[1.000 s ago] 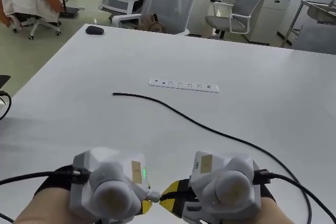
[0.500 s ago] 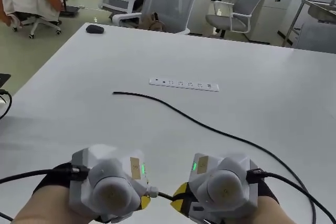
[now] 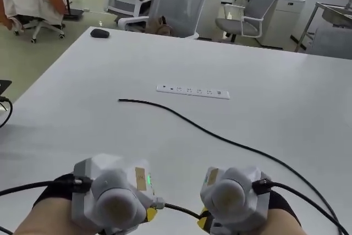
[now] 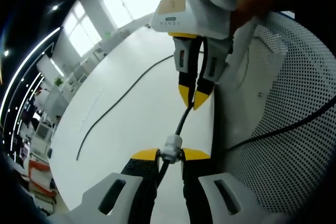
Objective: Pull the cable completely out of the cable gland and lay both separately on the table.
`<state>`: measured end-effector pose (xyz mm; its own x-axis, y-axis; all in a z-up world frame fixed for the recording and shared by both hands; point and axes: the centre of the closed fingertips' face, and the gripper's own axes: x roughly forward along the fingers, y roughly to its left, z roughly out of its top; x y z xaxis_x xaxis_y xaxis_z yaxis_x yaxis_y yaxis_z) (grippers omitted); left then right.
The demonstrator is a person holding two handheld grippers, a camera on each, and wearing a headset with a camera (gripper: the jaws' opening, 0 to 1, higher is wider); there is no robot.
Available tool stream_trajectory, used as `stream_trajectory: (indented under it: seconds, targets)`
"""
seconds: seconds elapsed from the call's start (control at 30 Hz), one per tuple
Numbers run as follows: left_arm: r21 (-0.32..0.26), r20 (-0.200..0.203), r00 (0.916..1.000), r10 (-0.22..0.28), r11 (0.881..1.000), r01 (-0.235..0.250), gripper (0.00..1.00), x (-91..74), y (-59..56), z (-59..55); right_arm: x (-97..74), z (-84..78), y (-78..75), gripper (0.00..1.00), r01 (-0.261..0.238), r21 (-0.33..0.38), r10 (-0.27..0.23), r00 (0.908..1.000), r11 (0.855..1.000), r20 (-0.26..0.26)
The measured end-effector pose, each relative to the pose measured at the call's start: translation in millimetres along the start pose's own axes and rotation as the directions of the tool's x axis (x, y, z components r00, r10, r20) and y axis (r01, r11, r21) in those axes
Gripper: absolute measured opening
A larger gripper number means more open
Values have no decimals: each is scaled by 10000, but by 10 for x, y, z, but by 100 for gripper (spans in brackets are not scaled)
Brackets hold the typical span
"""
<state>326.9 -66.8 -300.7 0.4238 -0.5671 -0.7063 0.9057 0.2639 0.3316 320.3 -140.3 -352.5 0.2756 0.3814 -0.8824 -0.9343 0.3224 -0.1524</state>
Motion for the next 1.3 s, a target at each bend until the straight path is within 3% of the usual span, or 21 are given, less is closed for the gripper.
stream_trajectory:
  seconds: [0.07,0.13,0.23,0.3,0.4,0.6,0.67,0.7,0.83,1.0,1.13,1.3]
  targets:
    - [11,-23,10000,-25,10000,25,18,1,-6,-5,-3,31,11,10,60,-247,-59,10000,9997,66]
    - [27,-13,10000,-54,10000,54,18,-1,-13,0,-10,122,40,14,-87,-378,105,9988,9992,475]
    - [65,-8,10000,-97,9999,97,18,-3,-25,10,-82,425,107,18,-332,-525,427,9807,9981,1908]
    - [61,-6,10000,-99,9999,99,18,-4,-25,9,-115,524,150,17,-519,-589,645,9690,9969,2384]
    - [73,40,9999,-101,9999,101,18,-1,-22,14,-142,558,154,17,-318,-888,531,9668,9955,2498]
    - [172,143,9997,-184,9997,181,18,4,-41,39,-226,728,196,13,-403,-985,711,9400,9943,3338]
    - [183,174,9997,-186,9997,183,18,11,-35,40,-234,749,216,9,-438,-1052,776,9360,9935,3434]
    - [177,187,9997,-187,9997,183,18,13,-33,41,-228,753,225,7,-457,-1079,804,9356,9931,3439]
    - [255,227,9994,-269,9993,263,18,11,-61,49,-170,654,187,3,-177,-1279,539,9569,9916,2855]
    - [241,298,9993,-238,9994,231,18,29,-43,54,-165,659,191,3,-173,-1234,528,9555,9922,2903]
    - [125,225,9997,-94,9999,91,18,55,13,9,-105,512,125,3,219,-1565,119,9773,9874,2115]
    - [185,204,9998,-88,9998,84,18,43,-7,23,-79,427,99,3,192,-1345,49,9842,9907,1769]
